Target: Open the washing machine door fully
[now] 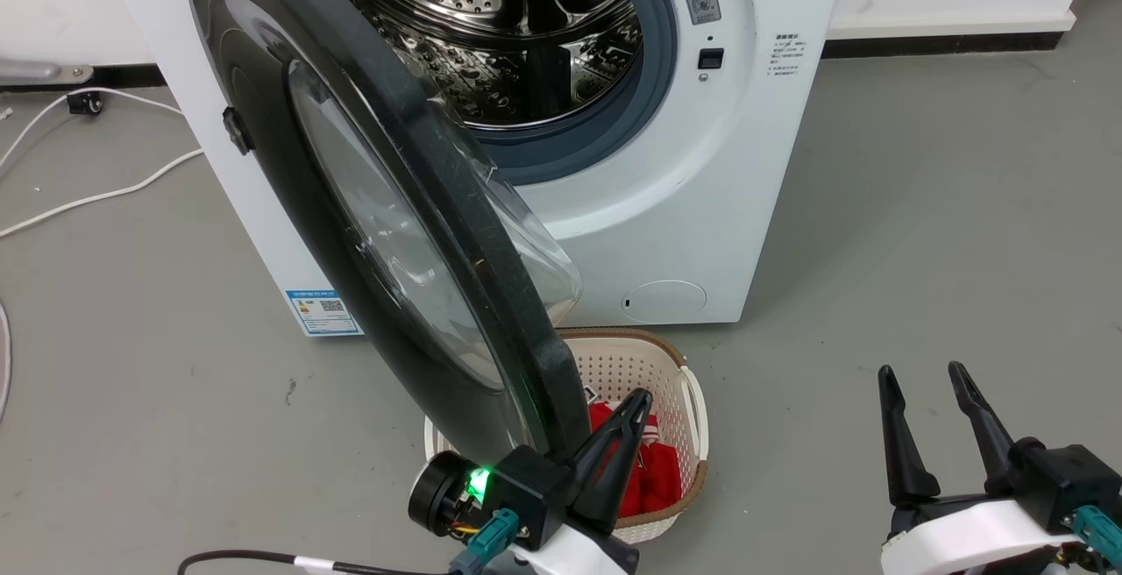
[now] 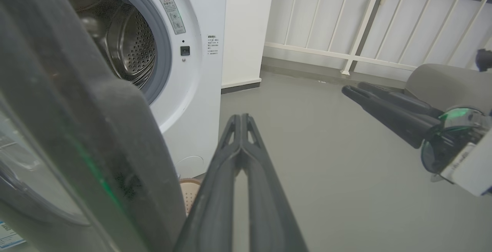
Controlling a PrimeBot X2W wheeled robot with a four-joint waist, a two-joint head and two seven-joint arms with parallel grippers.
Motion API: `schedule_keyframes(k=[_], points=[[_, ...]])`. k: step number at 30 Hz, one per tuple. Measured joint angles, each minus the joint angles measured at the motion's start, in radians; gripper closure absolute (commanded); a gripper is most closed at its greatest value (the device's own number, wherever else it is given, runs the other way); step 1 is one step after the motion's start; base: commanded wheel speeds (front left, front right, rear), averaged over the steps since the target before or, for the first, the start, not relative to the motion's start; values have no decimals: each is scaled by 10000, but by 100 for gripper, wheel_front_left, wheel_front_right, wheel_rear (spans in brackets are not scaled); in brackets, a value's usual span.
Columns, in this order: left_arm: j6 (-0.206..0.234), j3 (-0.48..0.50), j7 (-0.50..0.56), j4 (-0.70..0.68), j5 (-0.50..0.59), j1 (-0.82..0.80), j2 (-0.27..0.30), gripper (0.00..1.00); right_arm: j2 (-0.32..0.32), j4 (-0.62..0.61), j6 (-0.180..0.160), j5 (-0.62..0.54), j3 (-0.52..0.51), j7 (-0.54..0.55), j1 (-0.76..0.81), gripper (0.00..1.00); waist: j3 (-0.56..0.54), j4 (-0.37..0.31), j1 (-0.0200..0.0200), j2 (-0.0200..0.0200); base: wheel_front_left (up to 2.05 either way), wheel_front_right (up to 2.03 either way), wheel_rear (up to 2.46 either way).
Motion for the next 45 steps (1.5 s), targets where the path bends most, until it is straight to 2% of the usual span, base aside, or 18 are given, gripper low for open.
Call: schedule_keyframes(k=[11, 33, 45], points=[[477, 297, -497, 704, -192, -203, -23, 100, 0, 31, 0, 81, 56, 88, -24, 0, -36, -11, 0, 0, 0, 0, 0], [399, -2, -888, 1467, -274, -710, -2, 100, 0, 113, 0, 293, 171, 98, -26, 0, -4, 109, 0, 0, 0, 0, 0], [1045, -21, -815, 777, -23, -123, 385, 100, 2, 136, 0, 366, 203, 232, 22, 0, -112, 371, 0, 0, 0, 0, 0]])
